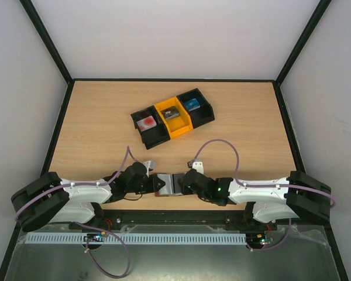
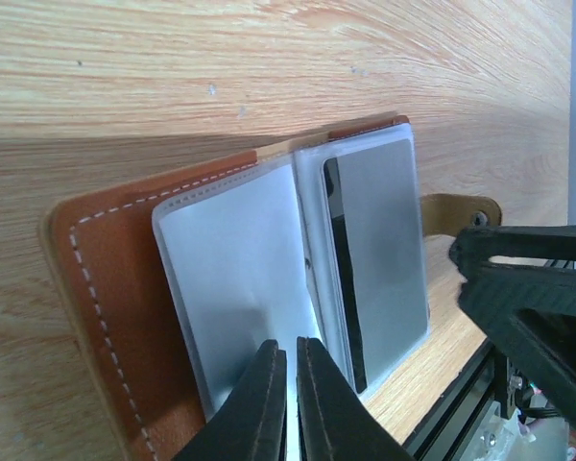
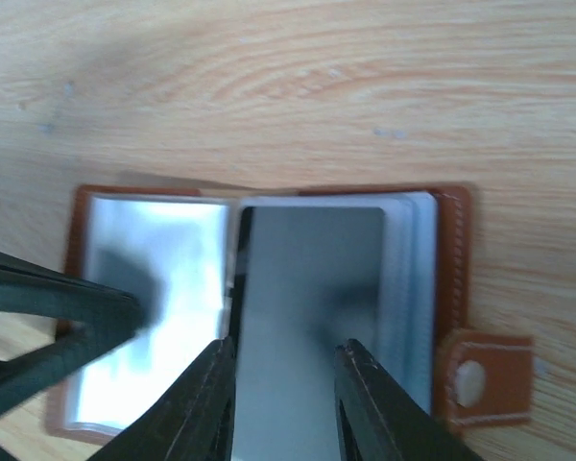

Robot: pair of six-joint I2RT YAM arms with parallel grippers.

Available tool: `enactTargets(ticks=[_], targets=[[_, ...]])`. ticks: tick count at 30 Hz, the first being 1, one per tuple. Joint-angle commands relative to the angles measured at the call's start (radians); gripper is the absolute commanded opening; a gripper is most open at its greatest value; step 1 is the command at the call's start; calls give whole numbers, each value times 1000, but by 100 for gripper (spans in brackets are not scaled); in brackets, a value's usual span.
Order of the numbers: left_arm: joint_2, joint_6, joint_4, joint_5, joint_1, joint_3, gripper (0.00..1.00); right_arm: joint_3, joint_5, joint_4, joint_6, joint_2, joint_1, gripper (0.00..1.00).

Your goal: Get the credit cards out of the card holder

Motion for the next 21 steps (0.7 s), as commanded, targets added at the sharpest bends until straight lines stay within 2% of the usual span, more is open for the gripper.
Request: enactTargets(ticks=[1, 4, 8, 12, 15, 21], targets=[[-13, 8, 23, 11, -5, 21, 8, -32, 25, -38, 6, 1, 3, 28], [-14, -14, 79, 33, -5, 11, 10, -46, 39, -23, 30, 29, 3, 22], [13, -39, 148, 44, -4, -14, 18, -54, 18, -9, 46, 77, 3, 14], [32, -56, 280, 52, -5, -56, 23, -75, -16, 37, 56, 109, 3, 10], [56, -53, 298, 37, -6, -54, 27, -92, -27, 62, 67, 117, 3, 7], [107, -51, 337, 29, -6, -58, 30, -113, -36, 79, 80, 102, 3, 5]])
